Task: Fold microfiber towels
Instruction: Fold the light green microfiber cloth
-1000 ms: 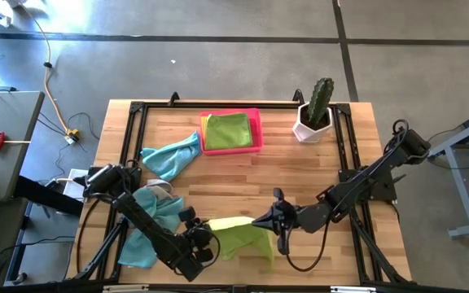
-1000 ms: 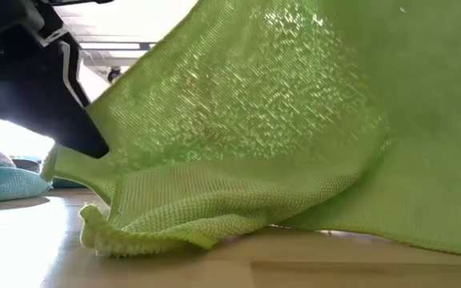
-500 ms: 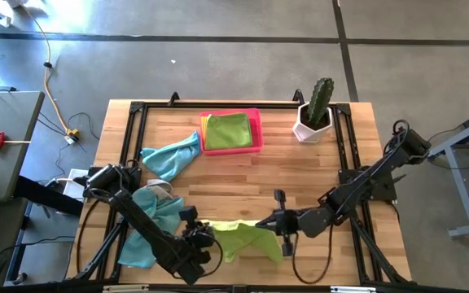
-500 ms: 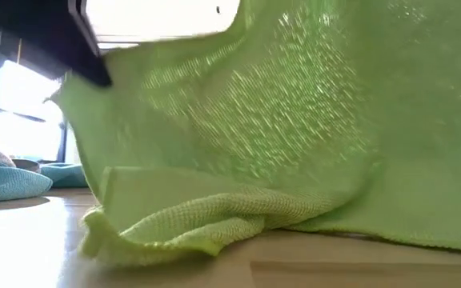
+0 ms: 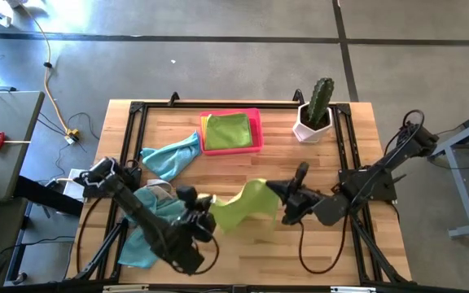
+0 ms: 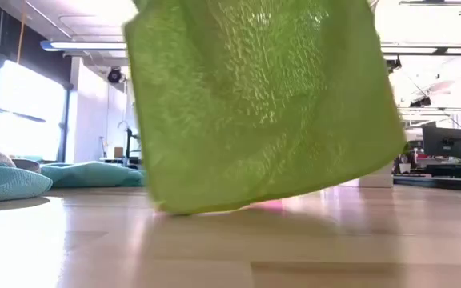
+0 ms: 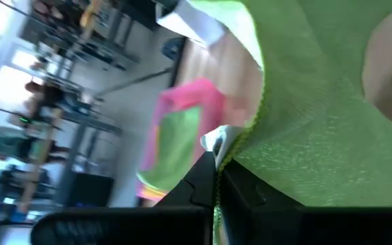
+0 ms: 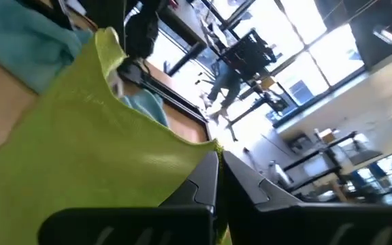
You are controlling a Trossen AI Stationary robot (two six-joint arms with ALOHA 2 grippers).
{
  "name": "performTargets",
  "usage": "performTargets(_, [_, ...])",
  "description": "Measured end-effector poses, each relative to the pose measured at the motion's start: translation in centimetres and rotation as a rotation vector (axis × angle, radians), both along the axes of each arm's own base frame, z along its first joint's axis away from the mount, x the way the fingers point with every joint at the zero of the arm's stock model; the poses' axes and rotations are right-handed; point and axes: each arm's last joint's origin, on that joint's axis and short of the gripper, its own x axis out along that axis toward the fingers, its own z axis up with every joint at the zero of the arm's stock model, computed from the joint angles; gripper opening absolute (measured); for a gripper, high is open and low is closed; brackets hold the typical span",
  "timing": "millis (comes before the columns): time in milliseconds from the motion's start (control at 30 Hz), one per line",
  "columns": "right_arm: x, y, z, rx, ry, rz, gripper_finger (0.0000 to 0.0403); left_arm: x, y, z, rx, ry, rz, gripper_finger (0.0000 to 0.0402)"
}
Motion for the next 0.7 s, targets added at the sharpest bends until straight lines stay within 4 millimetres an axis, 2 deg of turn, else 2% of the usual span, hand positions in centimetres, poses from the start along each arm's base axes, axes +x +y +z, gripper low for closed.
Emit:
performTargets(133, [-0.1, -1.8, 0.5, -0.024, 0.018, -0.05, 0.0, 0.5, 2.6, 1.3, 0.069, 0.041, 0.018, 0.0001])
performTargets(400, [0.7, -7.1, 1.2, -0.044, 0.059, -0.2, 0.0, 1.8, 8.7, 2.9, 0.166, 0.08, 0.143, 0.0])
performTargets(467, [0.9, -8.2, 1.4, -0.026, 0.047, -0.242, 0.0, 1.8, 9.9, 3.2, 0.146, 0.075, 0.179, 0.0])
performTargets(533, [0.9, -8.7, 1.2, 0.021, 0.035, -0.268, 0.0, 1.8, 11.0, 3.5, 0.102, 0.043, 0.226, 0.0])
performTargets(600, [0.7, -8.6, 0.7, 0.115, 0.053, -0.221, 0.0, 1.6, 11.4, 3.6, -0.02, 0.004, 0.275, 0.0])
performTargets(700, [0.2, -8.1, -0.8, 0.38, 0.131, -0.144, 0.0, 1.5, 10.8, 3.1, -0.26, 0.024, 0.313, 0.0])
